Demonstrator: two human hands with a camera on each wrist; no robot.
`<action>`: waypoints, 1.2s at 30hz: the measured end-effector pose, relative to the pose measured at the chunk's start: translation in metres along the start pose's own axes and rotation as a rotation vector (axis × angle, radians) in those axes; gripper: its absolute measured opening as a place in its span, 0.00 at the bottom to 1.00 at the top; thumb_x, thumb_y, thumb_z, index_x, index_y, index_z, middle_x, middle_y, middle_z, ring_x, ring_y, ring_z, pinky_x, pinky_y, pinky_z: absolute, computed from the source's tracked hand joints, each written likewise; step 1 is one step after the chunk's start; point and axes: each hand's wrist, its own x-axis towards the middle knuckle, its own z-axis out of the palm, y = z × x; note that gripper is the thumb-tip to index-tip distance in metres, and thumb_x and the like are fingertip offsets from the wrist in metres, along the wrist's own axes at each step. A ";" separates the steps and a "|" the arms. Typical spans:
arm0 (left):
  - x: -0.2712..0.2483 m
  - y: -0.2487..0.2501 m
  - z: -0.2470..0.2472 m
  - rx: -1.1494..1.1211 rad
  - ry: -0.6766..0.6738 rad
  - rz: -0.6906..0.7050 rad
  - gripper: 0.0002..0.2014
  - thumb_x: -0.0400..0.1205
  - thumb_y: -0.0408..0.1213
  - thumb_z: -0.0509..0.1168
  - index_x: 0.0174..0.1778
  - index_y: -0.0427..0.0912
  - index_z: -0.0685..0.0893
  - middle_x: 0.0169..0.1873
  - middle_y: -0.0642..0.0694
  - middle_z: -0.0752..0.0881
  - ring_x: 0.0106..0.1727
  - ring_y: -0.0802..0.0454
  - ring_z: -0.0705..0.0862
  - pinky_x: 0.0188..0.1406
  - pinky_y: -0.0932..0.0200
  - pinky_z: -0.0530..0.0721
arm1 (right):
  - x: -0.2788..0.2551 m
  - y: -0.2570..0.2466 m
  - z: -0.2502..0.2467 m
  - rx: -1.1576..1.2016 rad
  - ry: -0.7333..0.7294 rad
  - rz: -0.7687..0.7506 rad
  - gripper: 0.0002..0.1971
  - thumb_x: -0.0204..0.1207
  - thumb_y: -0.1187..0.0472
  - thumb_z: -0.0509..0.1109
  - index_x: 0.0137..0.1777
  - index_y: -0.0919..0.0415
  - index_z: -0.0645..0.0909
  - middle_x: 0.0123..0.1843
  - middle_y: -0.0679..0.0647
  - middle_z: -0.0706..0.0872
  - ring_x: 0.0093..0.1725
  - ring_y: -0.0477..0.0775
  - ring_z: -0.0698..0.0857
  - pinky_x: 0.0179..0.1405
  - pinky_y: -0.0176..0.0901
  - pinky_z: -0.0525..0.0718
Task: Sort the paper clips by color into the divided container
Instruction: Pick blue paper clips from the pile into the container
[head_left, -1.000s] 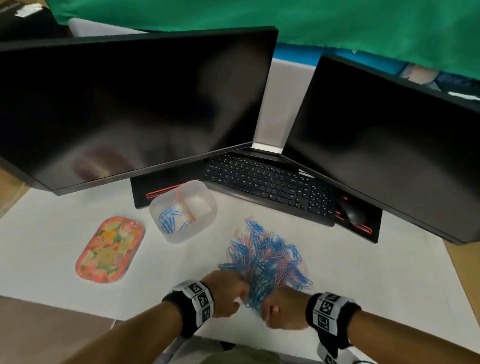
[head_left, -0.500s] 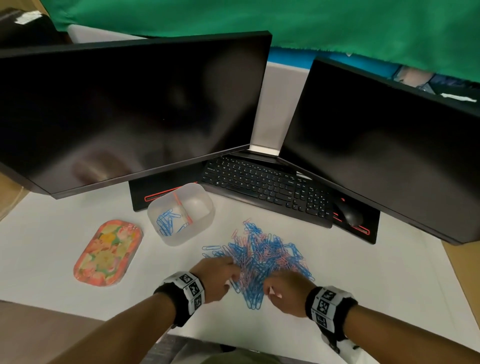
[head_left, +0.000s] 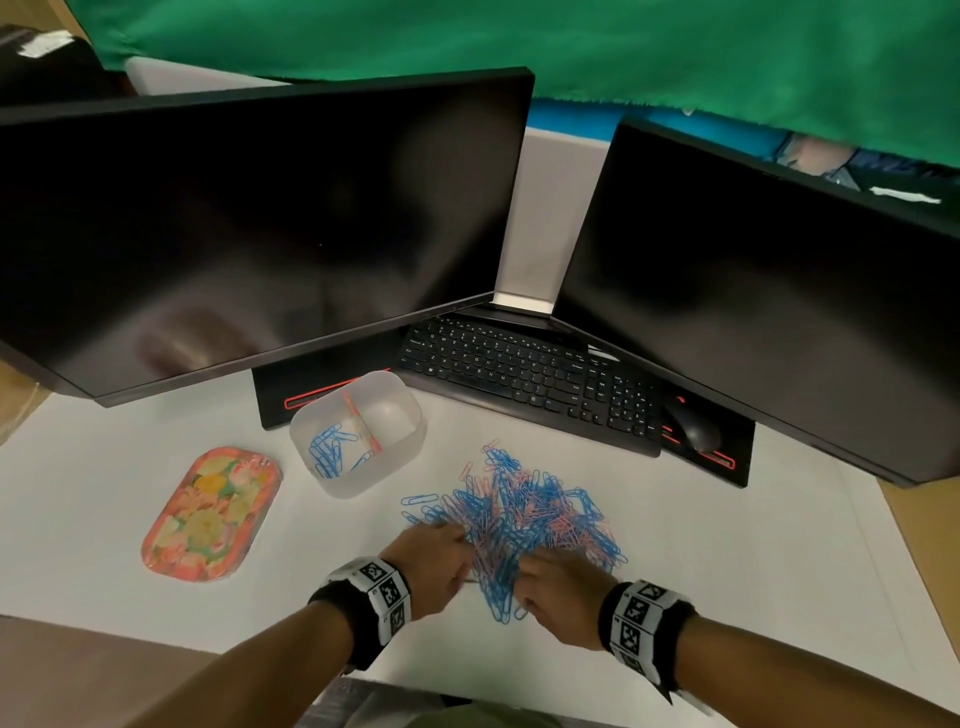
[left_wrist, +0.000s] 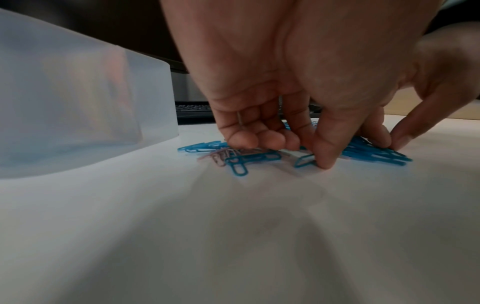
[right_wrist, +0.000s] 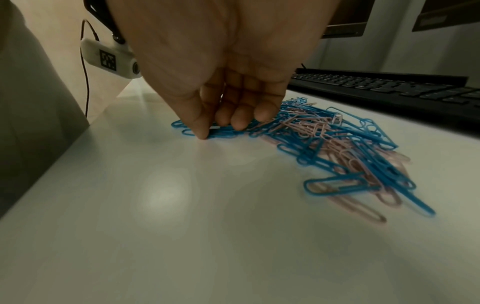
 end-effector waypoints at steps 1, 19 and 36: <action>-0.001 0.000 0.000 -0.011 0.011 -0.001 0.07 0.80 0.40 0.59 0.49 0.47 0.81 0.53 0.48 0.80 0.57 0.47 0.79 0.58 0.54 0.76 | 0.000 0.000 0.001 0.003 -0.006 0.010 0.07 0.63 0.58 0.77 0.36 0.50 0.81 0.35 0.44 0.80 0.35 0.45 0.79 0.32 0.35 0.81; 0.001 -0.046 -0.025 -0.581 0.380 -0.423 0.14 0.80 0.25 0.58 0.50 0.44 0.85 0.44 0.47 0.80 0.43 0.51 0.78 0.44 0.66 0.72 | 0.004 0.003 0.002 -0.108 -0.095 -0.043 0.12 0.53 0.60 0.79 0.32 0.48 0.79 0.32 0.43 0.77 0.32 0.44 0.77 0.28 0.32 0.77; 0.015 -0.054 -0.030 -0.362 0.140 -0.544 0.10 0.81 0.38 0.61 0.58 0.47 0.75 0.48 0.47 0.80 0.48 0.46 0.81 0.51 0.55 0.81 | 0.013 0.008 -0.025 0.708 0.088 0.394 0.11 0.77 0.68 0.61 0.43 0.51 0.79 0.36 0.44 0.80 0.34 0.39 0.79 0.39 0.35 0.78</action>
